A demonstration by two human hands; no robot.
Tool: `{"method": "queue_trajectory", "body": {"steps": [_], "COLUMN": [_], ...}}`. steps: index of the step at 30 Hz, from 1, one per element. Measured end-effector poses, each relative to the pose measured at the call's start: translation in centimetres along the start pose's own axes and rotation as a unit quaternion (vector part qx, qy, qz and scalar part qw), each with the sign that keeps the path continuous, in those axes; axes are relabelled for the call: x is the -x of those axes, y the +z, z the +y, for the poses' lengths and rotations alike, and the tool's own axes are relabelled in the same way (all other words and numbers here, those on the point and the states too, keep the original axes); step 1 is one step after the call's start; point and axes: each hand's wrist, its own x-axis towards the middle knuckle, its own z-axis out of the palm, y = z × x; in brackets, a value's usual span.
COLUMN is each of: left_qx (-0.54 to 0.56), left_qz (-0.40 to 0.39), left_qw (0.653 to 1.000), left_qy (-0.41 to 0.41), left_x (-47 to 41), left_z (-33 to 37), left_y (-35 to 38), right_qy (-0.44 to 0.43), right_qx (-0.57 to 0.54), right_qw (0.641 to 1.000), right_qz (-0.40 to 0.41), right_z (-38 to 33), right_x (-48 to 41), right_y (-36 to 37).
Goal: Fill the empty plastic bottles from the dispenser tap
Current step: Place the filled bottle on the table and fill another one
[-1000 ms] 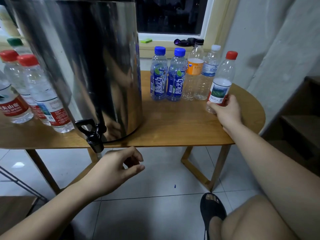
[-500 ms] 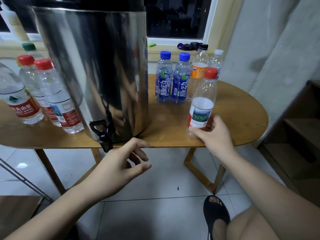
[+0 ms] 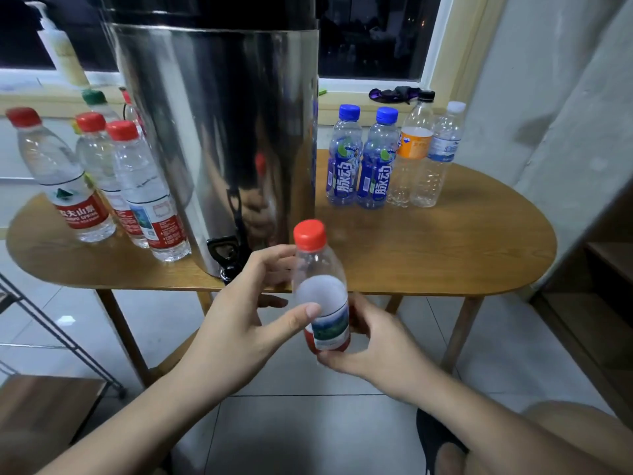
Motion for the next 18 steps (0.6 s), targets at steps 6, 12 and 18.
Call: {"method": "queue_trajectory", "body": {"steps": [6,12,18], "left_qx": [0.019,0.022,-0.085], "left_qz": [-0.003,-0.083,-0.008], "left_qw": [0.999,0.995,0.996], "left_qy": [-0.033,-0.059,0.039], "left_x": [0.6,1.0,1.0], "left_z": [0.2,0.4,1.8], "left_y": [0.4,0.7,-1.6], "right_qy": [-0.015,-0.045,-0.043], "right_qx": [0.016,-0.039,0.035], "right_qw": [0.999,0.998,0.995], "right_qz": [-0.028,-0.030,-0.079], "right_z": [-0.6,-1.7,-1.7], "right_x": [0.0,-0.3,-0.4], "right_y": [0.1,0.0,-0.3]}}
